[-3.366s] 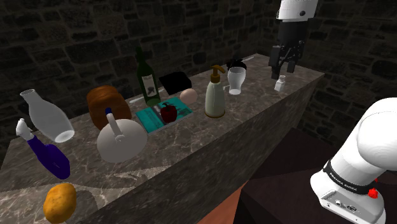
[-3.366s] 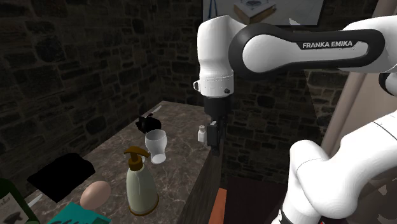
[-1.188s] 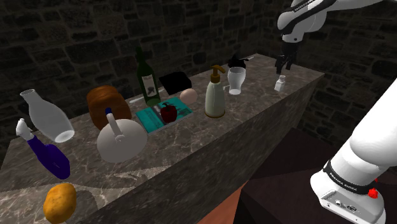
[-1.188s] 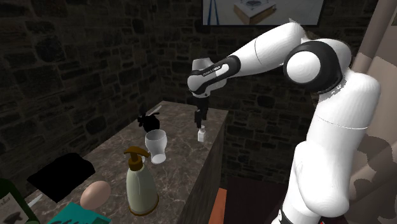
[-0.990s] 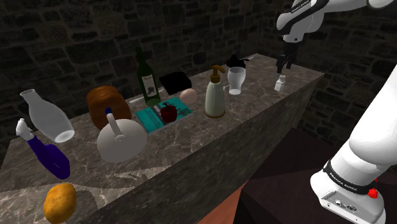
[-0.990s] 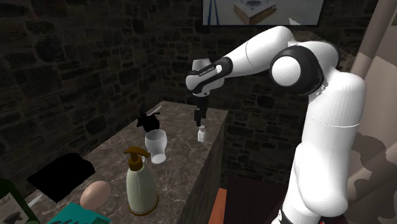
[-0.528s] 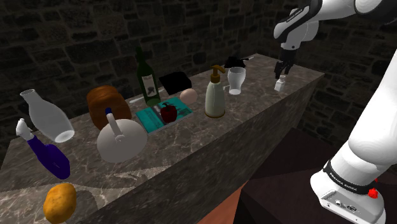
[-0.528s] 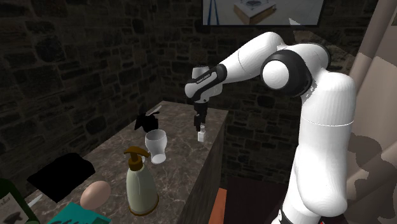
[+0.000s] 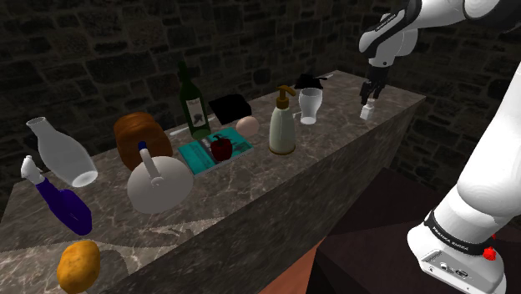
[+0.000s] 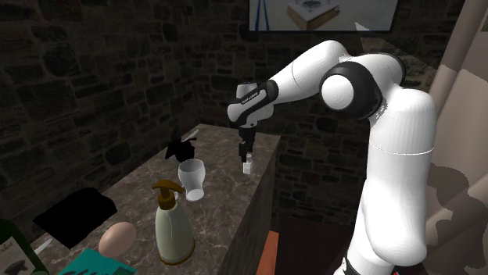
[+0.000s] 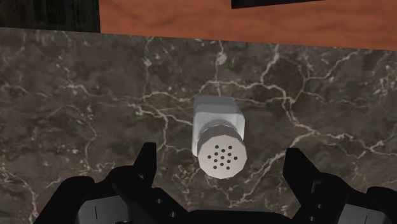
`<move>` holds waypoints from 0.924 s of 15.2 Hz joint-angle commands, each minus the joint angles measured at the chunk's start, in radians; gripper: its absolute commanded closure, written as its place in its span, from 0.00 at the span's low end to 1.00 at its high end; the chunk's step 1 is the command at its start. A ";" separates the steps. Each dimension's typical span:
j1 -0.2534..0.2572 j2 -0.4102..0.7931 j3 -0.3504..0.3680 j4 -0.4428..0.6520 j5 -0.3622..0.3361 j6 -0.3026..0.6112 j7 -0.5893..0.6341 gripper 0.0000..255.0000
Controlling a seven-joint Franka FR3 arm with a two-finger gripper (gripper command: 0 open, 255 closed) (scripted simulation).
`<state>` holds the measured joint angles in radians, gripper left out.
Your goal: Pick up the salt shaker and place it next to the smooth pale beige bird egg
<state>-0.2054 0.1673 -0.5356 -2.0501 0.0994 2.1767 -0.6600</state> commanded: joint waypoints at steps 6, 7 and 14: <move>0.000 0.000 0.000 0.000 0.000 0.000 0.000 1.00; 0.000 0.000 0.000 0.000 0.000 0.000 0.000 1.00; 0.004 -0.028 -0.004 0.025 -0.019 -0.048 0.013 1.00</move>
<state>-0.2029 0.1474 -0.5387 -2.0321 0.0856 2.1421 -0.6515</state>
